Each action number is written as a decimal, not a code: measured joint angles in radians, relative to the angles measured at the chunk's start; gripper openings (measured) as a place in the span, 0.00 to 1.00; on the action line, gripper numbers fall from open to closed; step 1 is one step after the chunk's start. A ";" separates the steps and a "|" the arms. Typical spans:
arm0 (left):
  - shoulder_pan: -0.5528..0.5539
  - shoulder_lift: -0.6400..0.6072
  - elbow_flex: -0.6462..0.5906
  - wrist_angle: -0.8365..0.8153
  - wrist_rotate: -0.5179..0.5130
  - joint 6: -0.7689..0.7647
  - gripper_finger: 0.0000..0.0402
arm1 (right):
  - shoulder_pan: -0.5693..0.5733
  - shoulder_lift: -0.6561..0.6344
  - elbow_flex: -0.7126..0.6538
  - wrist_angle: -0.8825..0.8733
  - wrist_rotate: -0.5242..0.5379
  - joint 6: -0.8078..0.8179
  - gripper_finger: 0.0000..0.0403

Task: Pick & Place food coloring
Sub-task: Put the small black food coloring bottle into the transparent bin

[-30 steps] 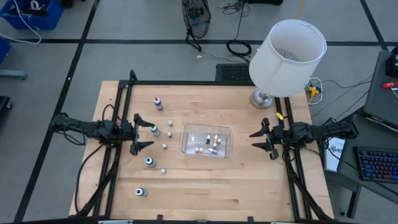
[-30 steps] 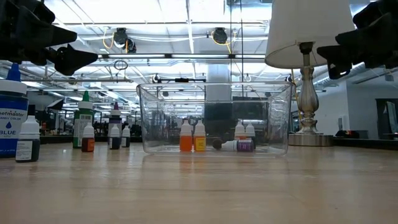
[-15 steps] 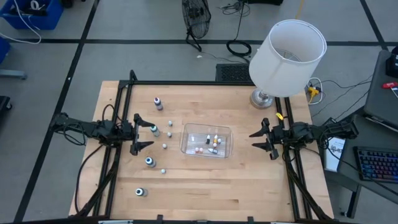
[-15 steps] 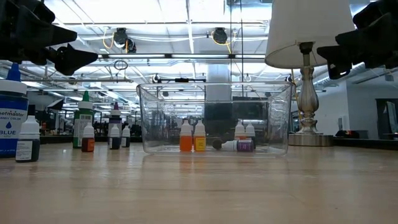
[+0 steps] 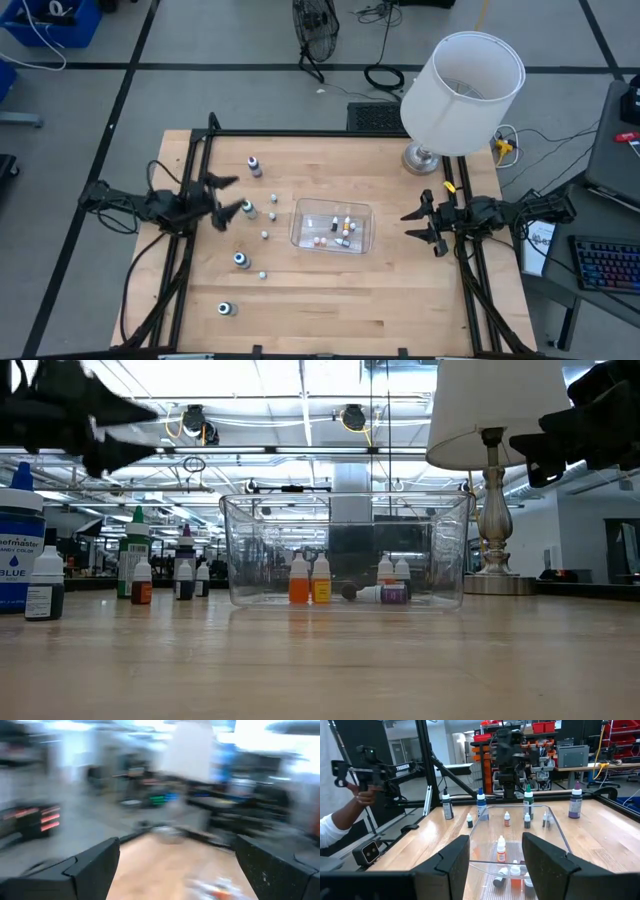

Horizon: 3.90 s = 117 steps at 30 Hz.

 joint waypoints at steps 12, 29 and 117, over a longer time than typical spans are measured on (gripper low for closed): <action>0.030 0.200 0.106 -0.097 -0.347 -0.205 0.97 | 0.000 0.000 0.000 0.002 0.001 0.000 0.42; 0.568 1.193 1.206 -1.395 0.345 -0.543 0.97 | 0.000 0.000 0.000 0.006 0.001 0.000 0.42; 0.496 1.689 1.056 -1.090 0.554 -0.487 0.17 | 0.000 0.000 0.000 0.007 0.001 0.000 0.42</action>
